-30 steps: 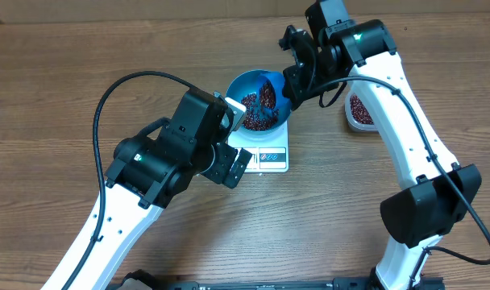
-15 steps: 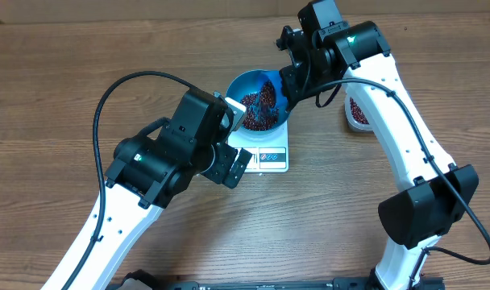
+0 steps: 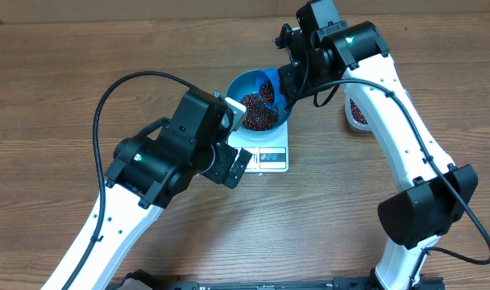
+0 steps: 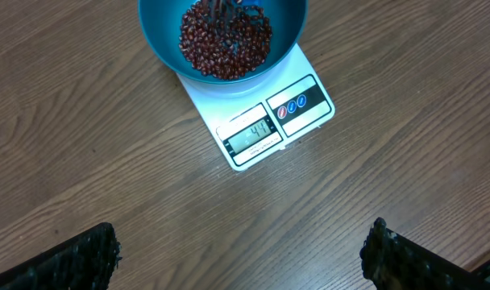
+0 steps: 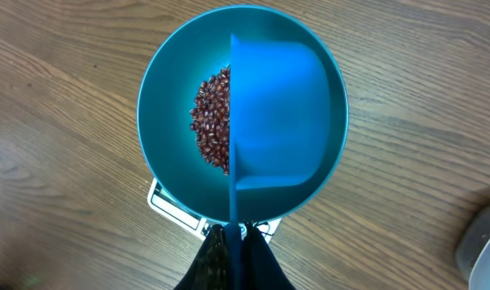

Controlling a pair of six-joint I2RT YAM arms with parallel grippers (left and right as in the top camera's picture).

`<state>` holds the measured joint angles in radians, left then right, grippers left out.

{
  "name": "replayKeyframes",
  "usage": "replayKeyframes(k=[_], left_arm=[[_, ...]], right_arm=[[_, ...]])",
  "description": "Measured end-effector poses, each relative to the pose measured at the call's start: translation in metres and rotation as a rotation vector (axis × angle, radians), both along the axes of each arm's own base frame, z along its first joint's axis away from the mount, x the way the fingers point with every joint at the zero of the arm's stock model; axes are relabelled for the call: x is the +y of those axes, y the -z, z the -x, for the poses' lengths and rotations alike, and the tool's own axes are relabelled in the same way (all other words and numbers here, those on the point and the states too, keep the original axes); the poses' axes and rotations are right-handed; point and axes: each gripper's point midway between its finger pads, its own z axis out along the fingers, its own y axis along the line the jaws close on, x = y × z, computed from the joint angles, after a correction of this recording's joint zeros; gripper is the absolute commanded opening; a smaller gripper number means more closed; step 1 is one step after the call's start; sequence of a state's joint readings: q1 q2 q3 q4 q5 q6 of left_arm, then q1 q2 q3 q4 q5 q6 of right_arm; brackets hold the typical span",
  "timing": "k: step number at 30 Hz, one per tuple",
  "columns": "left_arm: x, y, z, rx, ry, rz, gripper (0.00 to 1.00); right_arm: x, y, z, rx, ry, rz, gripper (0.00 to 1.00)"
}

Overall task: Scoop item into bowl and weigh 150g on scale
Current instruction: 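Hold the tipped scoop over the bowl, shaking out remaining beans, then keep the blue scoop tipped over the teal bowl with the right gripper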

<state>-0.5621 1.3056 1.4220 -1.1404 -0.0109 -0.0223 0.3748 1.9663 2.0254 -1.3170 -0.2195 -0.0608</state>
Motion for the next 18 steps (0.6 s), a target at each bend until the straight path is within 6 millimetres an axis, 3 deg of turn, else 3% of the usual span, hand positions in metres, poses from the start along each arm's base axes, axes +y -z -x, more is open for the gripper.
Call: replayKeyframes(k=[4,11,18], left_arm=[[0.0,0.0,0.0,0.0,0.0,0.0,1.0],[0.0,0.0,0.0001,0.0,0.0,0.0,1.0],[0.0,0.0,0.0001,0.0,0.0,0.0,0.99]], right_arm=[[-0.0005,0.0021,0.0074,0.021,-0.033,0.009,0.04],[-0.0002,0.0001,-0.0016,-0.011,0.002,0.012,0.04],[-0.0016,0.0019,0.0026,0.001,-0.011,0.027,0.04]])
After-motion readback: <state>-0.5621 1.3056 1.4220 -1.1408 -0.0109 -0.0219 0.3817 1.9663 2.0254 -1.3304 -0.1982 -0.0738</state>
